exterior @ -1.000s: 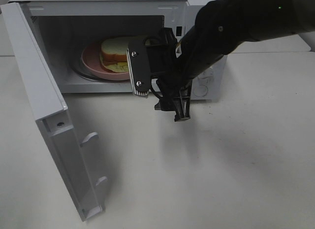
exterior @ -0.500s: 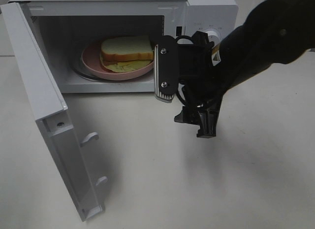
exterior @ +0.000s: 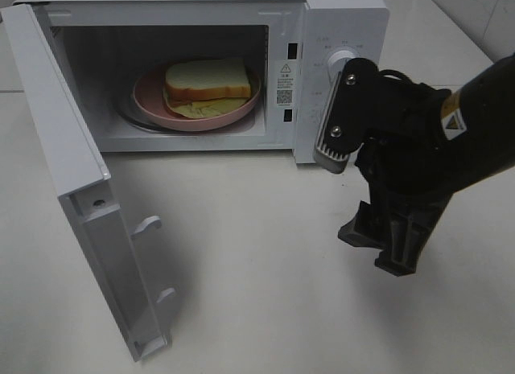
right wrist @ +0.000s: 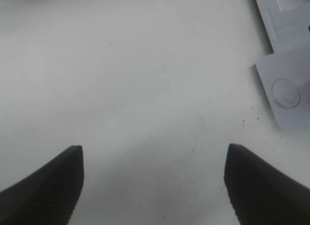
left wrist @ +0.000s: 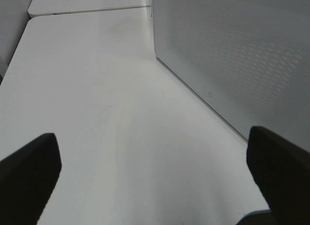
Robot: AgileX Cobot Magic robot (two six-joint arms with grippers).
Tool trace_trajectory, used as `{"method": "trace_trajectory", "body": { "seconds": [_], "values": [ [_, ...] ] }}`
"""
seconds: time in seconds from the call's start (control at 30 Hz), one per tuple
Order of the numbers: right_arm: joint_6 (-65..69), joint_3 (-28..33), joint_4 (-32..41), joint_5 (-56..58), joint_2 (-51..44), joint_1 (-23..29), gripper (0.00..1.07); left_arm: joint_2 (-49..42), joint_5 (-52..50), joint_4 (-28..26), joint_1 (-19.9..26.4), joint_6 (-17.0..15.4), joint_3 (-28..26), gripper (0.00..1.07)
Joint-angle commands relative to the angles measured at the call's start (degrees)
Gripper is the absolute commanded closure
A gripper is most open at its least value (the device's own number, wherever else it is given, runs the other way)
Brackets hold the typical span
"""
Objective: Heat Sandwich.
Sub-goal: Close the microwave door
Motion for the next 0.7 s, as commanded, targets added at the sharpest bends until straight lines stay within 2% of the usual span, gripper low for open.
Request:
{"method": "trace_trajectory", "body": {
  "seconds": [0.03, 0.2, 0.33, 0.7],
  "values": [
    [8.8, 0.5, -0.2, 6.4, -4.2, -0.2, 0.31, 0.0, -0.7, -0.2, 0.2, -0.4, 0.1, 0.05],
    [14.5, 0.5, -0.2, 11.4, -6.2, -0.2, 0.31, 0.0, -0.7, -0.2, 0.2, -0.4, 0.1, 0.05],
    [24.6, 0.5, -0.2, 20.3, -9.5, -0.2, 0.31, 0.0, -0.7, -0.2, 0.2, -0.4, 0.1, 0.05],
    [32.4, 0.5, -0.2, 30.0, -15.0, -0.2, 0.31, 0.0, -0.7, -0.2, 0.2, -0.4, 0.1, 0.05]
  ]
}}
